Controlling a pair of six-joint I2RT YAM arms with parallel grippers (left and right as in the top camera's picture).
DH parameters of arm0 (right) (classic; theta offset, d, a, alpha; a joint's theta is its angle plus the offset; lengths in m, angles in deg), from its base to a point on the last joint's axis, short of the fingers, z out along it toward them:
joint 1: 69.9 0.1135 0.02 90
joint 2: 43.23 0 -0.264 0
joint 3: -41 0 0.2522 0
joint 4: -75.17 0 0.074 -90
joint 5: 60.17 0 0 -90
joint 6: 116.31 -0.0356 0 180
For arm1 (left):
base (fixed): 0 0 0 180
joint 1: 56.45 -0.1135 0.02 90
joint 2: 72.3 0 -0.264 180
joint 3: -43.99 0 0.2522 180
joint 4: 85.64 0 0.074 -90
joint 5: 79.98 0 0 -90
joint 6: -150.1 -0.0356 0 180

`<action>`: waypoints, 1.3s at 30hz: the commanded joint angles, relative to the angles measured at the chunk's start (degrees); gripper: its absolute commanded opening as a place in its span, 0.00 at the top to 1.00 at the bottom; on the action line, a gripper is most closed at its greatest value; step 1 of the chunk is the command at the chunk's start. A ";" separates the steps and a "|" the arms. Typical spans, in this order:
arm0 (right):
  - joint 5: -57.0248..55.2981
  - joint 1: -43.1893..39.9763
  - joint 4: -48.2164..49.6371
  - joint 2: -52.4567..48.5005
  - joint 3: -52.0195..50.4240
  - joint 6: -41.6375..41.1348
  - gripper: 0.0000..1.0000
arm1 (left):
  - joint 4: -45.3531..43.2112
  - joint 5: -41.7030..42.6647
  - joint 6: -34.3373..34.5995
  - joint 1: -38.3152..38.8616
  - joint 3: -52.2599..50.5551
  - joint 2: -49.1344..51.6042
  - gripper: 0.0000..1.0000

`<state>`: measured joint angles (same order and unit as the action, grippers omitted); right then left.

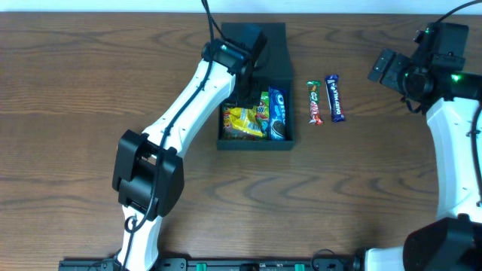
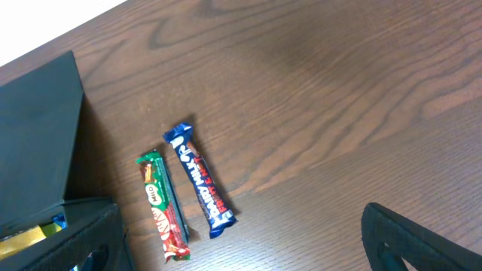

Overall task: Pack container
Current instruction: 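Lower the Hacks bag into the box with the left gripper and release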

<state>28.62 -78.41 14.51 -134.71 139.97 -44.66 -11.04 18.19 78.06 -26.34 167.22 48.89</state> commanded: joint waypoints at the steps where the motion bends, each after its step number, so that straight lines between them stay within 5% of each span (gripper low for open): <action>1: 0.17 -0.52 -0.26 0.20 0.20 0.63 0.01 | -1.99 -1.05 -0.83 -0.15 -4.11 0.31 0.77; 17: 0.22 -0.50 -1.31 0.20 0.20 0.61 0.01 | -5.14 -1.29 -0.85 -1.40 -13.70 0.31 0.76; 31: 0.20 -0.46 -2.14 0.20 0.20 0.61 0.01 | 0.15 -1.49 -3.56 -1.22 -3.04 -0.24 0.66; 35: 0.20 -0.46 -2.40 0.20 0.20 0.61 0.01 | -1.03 -4.33 -3.54 -1.22 -1.44 -0.24 0.76; 37: 0.20 -0.46 -2.38 0.20 0.17 0.61 0.01 | -2.71 -4.98 -3.56 -1.27 -1.49 -0.15 0.94; 39: 0.17 -0.46 -2.38 0.20 0.17 0.61 0.01 | -3.58 -3.96 -3.58 -1.38 -1.49 0.24 0.94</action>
<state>28.81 -78.41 12.35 -134.71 139.97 -44.66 -14.34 15.35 74.87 -27.43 164.49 48.89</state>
